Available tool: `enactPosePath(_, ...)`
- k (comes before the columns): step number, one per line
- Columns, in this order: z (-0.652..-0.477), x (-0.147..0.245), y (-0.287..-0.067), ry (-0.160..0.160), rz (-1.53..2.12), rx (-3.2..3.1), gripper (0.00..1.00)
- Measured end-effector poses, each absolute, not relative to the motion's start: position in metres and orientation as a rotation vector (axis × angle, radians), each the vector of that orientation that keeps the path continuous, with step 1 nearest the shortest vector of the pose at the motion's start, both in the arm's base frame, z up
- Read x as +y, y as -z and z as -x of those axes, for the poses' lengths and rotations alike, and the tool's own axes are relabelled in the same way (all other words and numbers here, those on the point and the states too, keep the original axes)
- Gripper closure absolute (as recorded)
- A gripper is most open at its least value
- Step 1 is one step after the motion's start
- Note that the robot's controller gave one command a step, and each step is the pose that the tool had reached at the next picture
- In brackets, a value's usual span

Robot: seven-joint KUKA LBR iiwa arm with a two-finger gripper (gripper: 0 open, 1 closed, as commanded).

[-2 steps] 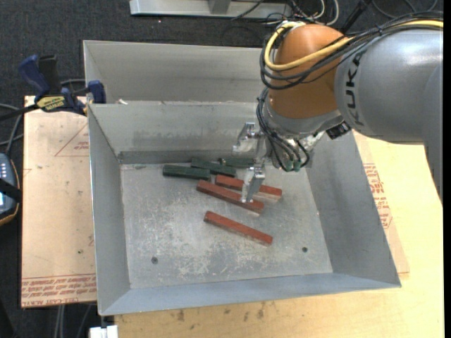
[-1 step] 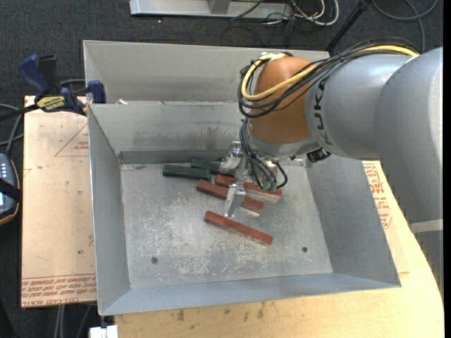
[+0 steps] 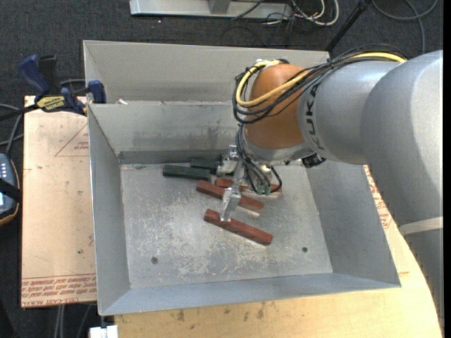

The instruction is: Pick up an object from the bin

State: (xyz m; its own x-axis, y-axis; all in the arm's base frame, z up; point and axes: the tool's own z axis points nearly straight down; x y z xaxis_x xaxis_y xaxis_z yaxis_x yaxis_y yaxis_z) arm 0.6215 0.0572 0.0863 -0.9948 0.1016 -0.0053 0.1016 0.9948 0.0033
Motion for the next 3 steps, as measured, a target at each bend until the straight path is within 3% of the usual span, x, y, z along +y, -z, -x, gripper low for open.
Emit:
enactPosePath(1, -0.616, 0.067, -0.108, -0.002, -0.455, 3.107, 0.00)
enactPosePath(2, -0.618, 0.075, -0.090, -0.004, -0.273, 3.125, 0.00)
enactPosePath(3, -0.625, 0.080, -0.079, -0.006, -0.641, 3.065, 1.00)
